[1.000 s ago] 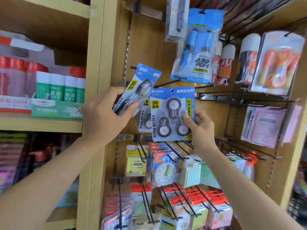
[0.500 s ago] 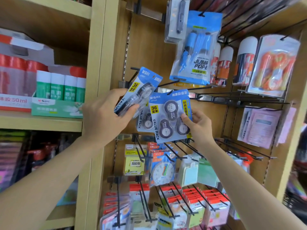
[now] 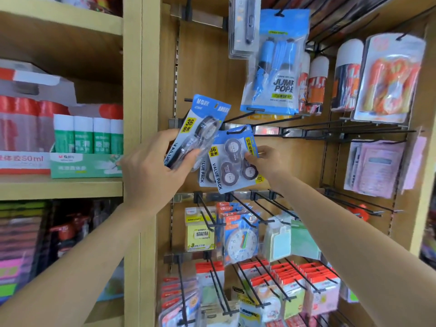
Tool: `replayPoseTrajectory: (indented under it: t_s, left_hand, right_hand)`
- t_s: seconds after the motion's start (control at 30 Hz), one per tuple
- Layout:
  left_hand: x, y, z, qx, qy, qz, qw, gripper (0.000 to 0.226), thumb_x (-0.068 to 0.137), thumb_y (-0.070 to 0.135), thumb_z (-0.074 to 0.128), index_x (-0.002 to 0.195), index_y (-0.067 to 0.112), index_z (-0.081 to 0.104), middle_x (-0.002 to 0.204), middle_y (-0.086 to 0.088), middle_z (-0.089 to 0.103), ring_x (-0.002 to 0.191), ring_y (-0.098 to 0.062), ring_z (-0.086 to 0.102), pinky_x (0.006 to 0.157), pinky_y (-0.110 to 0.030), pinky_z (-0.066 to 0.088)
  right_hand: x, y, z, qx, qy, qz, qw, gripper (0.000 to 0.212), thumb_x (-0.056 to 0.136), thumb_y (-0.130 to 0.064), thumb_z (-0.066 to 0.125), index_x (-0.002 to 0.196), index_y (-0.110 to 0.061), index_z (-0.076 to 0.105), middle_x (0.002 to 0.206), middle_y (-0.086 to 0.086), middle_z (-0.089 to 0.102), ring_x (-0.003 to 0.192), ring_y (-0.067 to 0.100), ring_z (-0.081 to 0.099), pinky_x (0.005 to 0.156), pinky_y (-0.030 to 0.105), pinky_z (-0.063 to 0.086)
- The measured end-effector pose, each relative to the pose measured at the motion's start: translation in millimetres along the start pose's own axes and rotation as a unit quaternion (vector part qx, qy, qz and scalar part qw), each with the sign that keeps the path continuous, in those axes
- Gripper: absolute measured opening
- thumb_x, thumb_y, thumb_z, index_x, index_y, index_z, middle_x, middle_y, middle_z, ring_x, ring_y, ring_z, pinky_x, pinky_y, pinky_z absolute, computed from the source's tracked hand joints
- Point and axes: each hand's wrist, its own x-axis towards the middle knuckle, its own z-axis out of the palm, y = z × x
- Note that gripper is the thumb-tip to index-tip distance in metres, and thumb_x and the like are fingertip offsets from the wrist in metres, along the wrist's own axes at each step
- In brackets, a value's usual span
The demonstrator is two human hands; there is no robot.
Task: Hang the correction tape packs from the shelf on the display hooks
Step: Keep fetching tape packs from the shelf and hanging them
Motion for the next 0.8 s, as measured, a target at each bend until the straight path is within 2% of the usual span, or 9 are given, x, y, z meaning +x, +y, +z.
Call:
replayPoseTrajectory:
  t_s: [0.07, 0.17, 0.23, 0.3, 0.43, 0.5, 0.57, 0.7, 0.8]
  left_hand:
    - [0.5, -0.1, -0.5, -0.005, -0.003, 0.000, 1.000, 0.036, 0.088, 0.038, 0.080, 0.105, 0.008, 0.072, 0.081, 0.000, 0.073, 0.065, -0.008, 0.058, 0.060, -0.014, 0.028]
    - [-1.2, -1.7, -0.3, -0.018, -0.001, -0.002, 1.000, 0.038, 0.087, 0.040, 0.080, 0.105, 0.008, 0.072, 0.081, 0.000, 0.073, 0.065, -0.008, 0.059, 0.058, -0.016, 0.032]
    - [-2.5, -2.1, 0.1, -0.045, 0.006, 0.006, 0.999, 0.040, 0.086, 0.040, 0.081, 0.107, 0.007, 0.072, 0.085, 0.000, 0.075, 0.068, -0.005, 0.059, 0.057, -0.018, 0.041]
    - [-2.7, -2.2, -0.9, -0.089, 0.005, 0.000, 0.996, 0.042, 0.086, 0.040, 0.081, 0.110, 0.007, 0.071, 0.091, 0.003, 0.074, 0.071, -0.008, 0.065, 0.057, -0.025, 0.052]
    - [-2.0, -0.2, -2.0, -0.137, 0.001, -0.016, 0.990, 0.044, 0.087, 0.050, 0.077, 0.114, 0.016, 0.069, 0.095, 0.013, 0.070, 0.074, -0.008, 0.069, 0.061, -0.031, 0.057]
    - [-1.1, 1.5, -2.0, -0.114, 0.004, -0.002, 0.994, 0.046, 0.087, 0.053, 0.075, 0.111, 0.013, 0.071, 0.087, 0.005, 0.073, 0.068, -0.013, 0.067, 0.058, -0.031, 0.054]
    - [1.4, 1.7, -3.9, -0.074, 0.005, 0.027, 0.997, 0.043, 0.092, 0.049, 0.071, 0.107, 0.009, 0.073, 0.081, -0.003, 0.073, 0.065, -0.018, 0.062, 0.057, -0.030, 0.049]
    - [6.8, 0.9, -10.1, -0.053, -0.018, 0.063, 0.996, 0.028, 0.095, 0.024, 0.062, 0.110, 0.003, 0.074, 0.088, -0.005, 0.073, 0.078, -0.024, 0.065, 0.067, -0.035, 0.050]
    - [10.0, -2.4, -17.2, 0.031, -0.026, 0.083, 0.996, 0.029, 0.089, 0.018, 0.062, 0.114, 0.006, 0.073, 0.104, -0.007, 0.075, 0.096, -0.028, 0.067, 0.080, -0.036, 0.051]
  right_hand:
    - [-6.0, 0.4, 1.8, -0.020, 0.026, -0.008, 0.999, 0.031, 0.087, -0.027, 0.075, 0.109, -0.011, 0.061, 0.109, 0.009, 0.066, 0.098, 0.026, 0.066, 0.086, 0.040, 0.055]
    - [-32.4, -6.5, 1.0, 0.014, 0.086, -0.070, 0.994, 0.041, 0.084, -0.021, 0.078, 0.119, -0.008, 0.061, 0.111, 0.003, 0.063, 0.097, 0.016, 0.062, 0.073, 0.017, 0.049]
    - [-55.3, -17.5, 0.9, 0.108, 0.037, -0.100, 0.988, 0.038, 0.086, -0.017, 0.077, 0.119, -0.007, 0.063, 0.107, 0.003, 0.068, 0.091, 0.007, 0.066, 0.068, 0.009, 0.049]
    - [-76.6, -30.6, 1.8, 0.182, -0.057, -0.102, 0.976, 0.037, 0.088, -0.018, 0.075, 0.122, -0.010, 0.062, 0.110, 0.002, 0.072, 0.095, 0.002, 0.069, 0.075, 0.011, 0.050]
    - [-97.7, -51.1, 6.6, 0.264, -0.186, -0.115, 0.939, 0.045, 0.085, -0.023, 0.074, 0.126, -0.013, 0.060, 0.118, 0.007, 0.071, 0.113, 0.018, 0.067, 0.091, 0.026, 0.052]
    - [-102.6, -58.3, 8.0, 0.300, -0.191, -0.123, 0.927, 0.047, 0.085, -0.019, 0.075, 0.129, -0.009, 0.059, 0.120, 0.011, 0.071, 0.114, 0.024, 0.066, 0.092, 0.030, 0.054]
    - [-107.0, -62.0, 5.3, 0.331, -0.181, -0.117, 0.919, 0.046, 0.084, -0.016, 0.073, 0.127, -0.006, 0.059, 0.113, 0.009, 0.073, 0.106, 0.023, 0.068, 0.089, 0.032, 0.055]
    - [-108.0, -52.9, -10.8, 0.339, -0.165, -0.079, 0.923, 0.024, 0.092, -0.010, 0.064, 0.116, -0.010, 0.065, 0.107, 0.011, 0.074, 0.098, 0.028, 0.070, 0.086, 0.046, 0.058]
    - [-100.8, -43.2, -24.3, 0.275, -0.123, -0.096, 0.949, 0.026, 0.094, -0.007, 0.064, 0.120, -0.006, 0.064, 0.109, 0.012, 0.075, 0.097, 0.028, 0.072, 0.083, 0.044, 0.059]
